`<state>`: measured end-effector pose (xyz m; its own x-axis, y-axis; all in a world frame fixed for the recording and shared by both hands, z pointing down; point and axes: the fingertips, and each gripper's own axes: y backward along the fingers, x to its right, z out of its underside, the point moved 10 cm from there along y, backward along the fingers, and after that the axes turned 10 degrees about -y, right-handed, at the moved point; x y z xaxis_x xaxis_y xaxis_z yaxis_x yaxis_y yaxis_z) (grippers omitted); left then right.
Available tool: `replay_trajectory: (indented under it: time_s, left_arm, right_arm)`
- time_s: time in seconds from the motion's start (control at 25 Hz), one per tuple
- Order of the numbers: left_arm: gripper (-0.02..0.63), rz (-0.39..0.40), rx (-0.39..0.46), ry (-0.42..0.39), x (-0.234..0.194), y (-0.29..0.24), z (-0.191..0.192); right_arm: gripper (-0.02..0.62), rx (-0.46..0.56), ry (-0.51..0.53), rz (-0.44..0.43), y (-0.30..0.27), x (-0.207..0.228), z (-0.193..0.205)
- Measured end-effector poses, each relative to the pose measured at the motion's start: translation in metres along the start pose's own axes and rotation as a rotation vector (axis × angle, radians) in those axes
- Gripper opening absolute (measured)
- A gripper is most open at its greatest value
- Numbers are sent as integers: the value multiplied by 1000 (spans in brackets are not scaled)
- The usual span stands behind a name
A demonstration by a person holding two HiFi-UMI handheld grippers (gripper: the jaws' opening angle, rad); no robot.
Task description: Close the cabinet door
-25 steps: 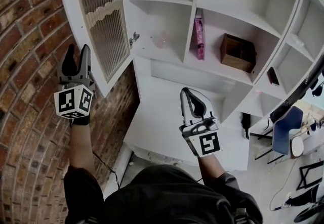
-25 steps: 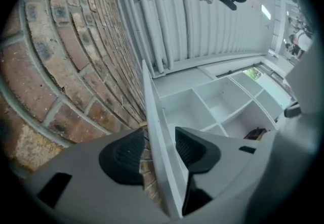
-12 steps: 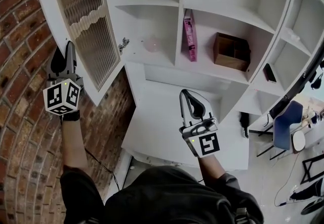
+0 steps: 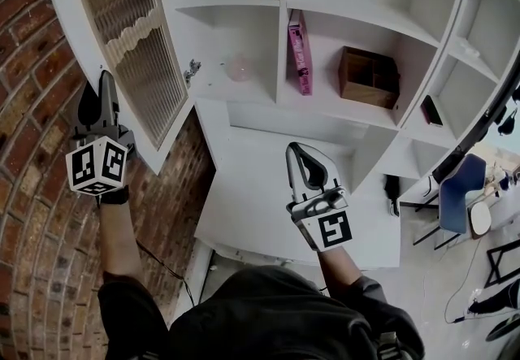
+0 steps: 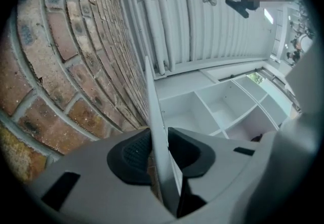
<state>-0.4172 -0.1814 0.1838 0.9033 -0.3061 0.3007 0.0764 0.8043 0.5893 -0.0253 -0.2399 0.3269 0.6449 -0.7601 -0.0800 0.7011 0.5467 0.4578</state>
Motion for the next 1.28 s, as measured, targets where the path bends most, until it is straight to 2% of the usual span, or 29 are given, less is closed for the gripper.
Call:
replay_trajectory:
  time_s: [0.36,0.6,1.0,1.28]
  left_arm:
    - [72,26,38,59,43,1,-14]
    - [72,16,50,79,69,-1,-20]
    - [95,40,61,55,100,-7,-27]
    - [114,64,62,5,121,-12,-31]
  right_arm:
    - [0,-2,14,28,5,3,-2]
    - [0,-5,28,47,10,9,-5]
    - [0,-3,34,71,18,21,-8]
    - [0,-3,33,91,26,29,-8]
